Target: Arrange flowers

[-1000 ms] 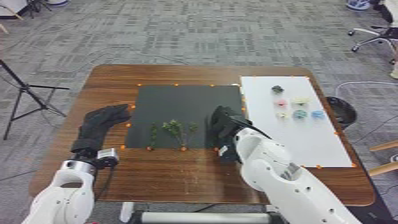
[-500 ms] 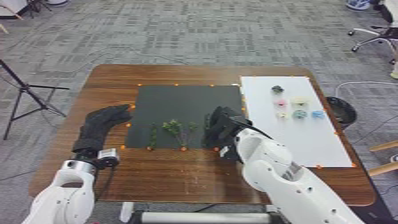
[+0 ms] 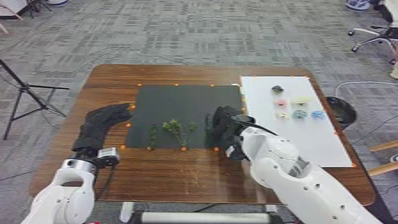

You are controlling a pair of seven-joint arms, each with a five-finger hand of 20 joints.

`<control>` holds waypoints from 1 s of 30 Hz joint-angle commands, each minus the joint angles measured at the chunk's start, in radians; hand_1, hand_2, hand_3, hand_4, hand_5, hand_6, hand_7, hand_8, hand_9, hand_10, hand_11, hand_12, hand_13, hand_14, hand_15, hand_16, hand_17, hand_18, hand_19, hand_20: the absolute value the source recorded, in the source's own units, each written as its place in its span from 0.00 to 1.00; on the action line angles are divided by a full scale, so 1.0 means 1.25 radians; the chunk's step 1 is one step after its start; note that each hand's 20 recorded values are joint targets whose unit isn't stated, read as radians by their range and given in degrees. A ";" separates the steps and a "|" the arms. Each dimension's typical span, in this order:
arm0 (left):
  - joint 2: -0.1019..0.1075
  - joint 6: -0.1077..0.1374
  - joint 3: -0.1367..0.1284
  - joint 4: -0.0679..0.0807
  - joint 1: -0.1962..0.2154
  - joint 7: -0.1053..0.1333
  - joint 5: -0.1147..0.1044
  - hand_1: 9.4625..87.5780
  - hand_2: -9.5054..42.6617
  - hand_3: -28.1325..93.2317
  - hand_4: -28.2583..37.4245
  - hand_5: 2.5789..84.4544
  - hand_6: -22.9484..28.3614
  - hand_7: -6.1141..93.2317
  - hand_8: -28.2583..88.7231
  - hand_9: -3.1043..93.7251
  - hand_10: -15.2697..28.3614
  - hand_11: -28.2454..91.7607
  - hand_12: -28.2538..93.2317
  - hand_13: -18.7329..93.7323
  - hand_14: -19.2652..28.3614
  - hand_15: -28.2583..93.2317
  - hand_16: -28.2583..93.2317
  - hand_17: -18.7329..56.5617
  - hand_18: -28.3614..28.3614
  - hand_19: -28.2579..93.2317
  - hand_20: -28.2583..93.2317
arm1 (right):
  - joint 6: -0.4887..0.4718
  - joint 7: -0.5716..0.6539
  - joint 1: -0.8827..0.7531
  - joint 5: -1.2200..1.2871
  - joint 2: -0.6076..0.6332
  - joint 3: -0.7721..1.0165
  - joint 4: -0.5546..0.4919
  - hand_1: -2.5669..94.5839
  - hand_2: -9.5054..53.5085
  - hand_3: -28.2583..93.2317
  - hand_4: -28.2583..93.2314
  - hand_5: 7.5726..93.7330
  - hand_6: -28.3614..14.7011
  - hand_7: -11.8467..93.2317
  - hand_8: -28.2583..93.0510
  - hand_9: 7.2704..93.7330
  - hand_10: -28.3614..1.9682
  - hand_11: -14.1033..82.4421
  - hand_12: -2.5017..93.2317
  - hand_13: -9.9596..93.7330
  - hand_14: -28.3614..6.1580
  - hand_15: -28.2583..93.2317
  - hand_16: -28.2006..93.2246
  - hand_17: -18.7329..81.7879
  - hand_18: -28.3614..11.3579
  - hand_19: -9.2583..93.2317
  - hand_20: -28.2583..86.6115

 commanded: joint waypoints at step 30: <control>-0.011 0.005 0.004 -0.006 0.000 0.011 -0.003 0.22 0.32 0.78 0.06 0.65 0.51 0.21 0.19 0.59 0.70 0.41 0.35 0.56 0.81 0.45 0.25 0.36 0.74 0.34 0.40 | -0.149 -0.117 0.123 -0.064 0.080 -0.038 0.058 0.57 0.00 0.68 0.19 0.66 0.61 0.32 0.41 0.73 0.52 0.29 0.25 0.95 0.73 0.61 0.52 0.77 0.42 0.97 0.62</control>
